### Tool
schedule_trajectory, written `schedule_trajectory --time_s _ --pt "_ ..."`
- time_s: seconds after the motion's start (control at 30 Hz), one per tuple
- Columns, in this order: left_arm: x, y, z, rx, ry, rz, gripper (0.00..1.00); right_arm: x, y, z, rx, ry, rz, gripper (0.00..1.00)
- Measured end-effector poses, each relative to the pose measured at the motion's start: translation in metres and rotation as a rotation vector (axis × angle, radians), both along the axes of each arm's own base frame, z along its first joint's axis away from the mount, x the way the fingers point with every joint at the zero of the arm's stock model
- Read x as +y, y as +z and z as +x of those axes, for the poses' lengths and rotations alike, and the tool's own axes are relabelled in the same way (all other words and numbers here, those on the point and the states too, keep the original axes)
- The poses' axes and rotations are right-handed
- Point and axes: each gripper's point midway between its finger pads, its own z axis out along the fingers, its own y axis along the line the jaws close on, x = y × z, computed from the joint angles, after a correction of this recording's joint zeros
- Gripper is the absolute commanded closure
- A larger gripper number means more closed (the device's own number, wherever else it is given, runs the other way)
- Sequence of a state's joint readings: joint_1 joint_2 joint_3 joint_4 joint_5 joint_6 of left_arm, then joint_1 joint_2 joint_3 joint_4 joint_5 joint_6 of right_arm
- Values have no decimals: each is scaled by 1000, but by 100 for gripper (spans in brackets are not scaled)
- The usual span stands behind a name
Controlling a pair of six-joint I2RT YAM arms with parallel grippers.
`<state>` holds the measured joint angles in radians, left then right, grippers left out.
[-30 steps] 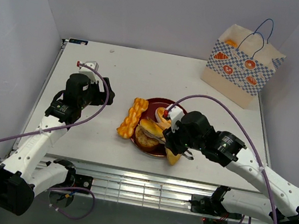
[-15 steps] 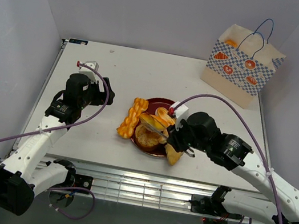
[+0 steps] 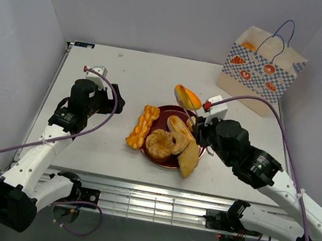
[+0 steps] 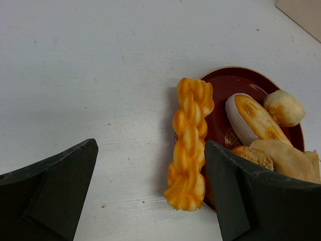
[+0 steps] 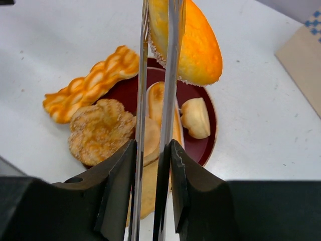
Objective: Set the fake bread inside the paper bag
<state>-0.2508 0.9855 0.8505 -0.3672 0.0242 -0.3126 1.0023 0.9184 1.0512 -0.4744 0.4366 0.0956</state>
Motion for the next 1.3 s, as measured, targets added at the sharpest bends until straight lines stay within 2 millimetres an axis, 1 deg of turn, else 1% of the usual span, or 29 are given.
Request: schedule_trajectory --time_s 0.07,0.17,0.3,0.4,0.53,0.63,0.7,0.77,0.83,0.93,1.0,1.2,1.3 --pt "-1 0 0 1 -5 -3 2 -10 7 11 -27 -70 17 78" --pt "-2 0 -1 1 -9 -6 2 -31 15 33 -53 -182 43 78" --pt "-3 1 -1 1 -15 -10 2 -70 30 67 -62 -340 90 78" --pt "-4 1 -2 -1 -19 -13 2 -96 47 88 -86 -436 129 78" --pt "-5 3 -3 -4 -26 -17 2 -114 73 102 -119 -485 191 76" --pt "-6 4 -3 -4 -35 -22 2 -127 99 112 -159 -518 245 75" --pt "-7 4 -4 -5 -40 -25 2 -140 117 122 -185 -550 285 74" --pt "-8 5 -4 -6 -45 -28 2 -151 128 130 -199 -574 312 74" --pt "-9 5 -5 -7 -49 -31 2 -166 138 139 -206 -608 343 74" --pt "-10 6 -6 -7 -54 -36 2 -187 144 151 -201 -651 387 73" --pt "-11 6 -6 -8 -57 -38 2 -203 145 157 -197 -689 405 73" --pt "-12 7 -7 -9 -62 -45 2 -250 136 172 -157 -768 471 71" --pt "-12 7 -7 -9 -63 -45 2 -261 130 177 -132 -779 500 71"
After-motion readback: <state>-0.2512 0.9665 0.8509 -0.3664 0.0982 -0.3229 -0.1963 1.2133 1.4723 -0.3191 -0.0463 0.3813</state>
